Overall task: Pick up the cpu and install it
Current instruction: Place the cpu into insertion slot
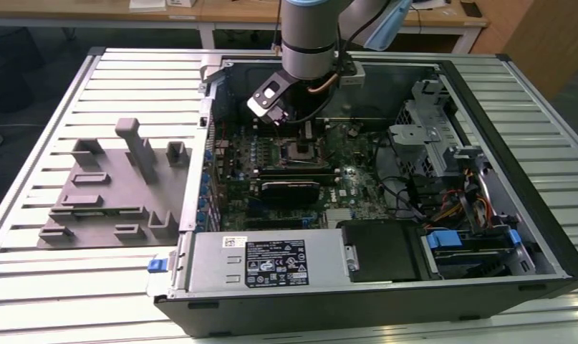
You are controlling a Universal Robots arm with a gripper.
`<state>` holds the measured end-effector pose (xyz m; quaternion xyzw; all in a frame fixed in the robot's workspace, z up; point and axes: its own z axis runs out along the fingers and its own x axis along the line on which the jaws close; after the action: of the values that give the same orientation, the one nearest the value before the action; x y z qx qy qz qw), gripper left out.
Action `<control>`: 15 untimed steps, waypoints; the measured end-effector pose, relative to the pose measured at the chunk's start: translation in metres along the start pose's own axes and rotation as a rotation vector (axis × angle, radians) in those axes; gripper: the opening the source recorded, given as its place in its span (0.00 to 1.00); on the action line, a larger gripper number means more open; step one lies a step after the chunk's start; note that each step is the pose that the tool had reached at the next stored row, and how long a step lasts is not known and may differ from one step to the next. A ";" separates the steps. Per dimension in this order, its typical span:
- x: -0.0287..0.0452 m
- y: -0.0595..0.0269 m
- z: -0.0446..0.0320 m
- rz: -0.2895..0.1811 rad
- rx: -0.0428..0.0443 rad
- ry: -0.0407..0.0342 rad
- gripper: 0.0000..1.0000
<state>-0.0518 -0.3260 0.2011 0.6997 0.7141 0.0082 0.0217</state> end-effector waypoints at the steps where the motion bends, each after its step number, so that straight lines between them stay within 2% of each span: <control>1: 0.0000 0.0000 0.0004 -0.004 -0.0001 0.0001 0.11; 15: 0.0000 -0.0002 0.0029 -0.023 -0.0002 0.0009 0.11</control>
<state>-0.0519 -0.3261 0.1981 0.6915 0.7220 0.0084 0.0215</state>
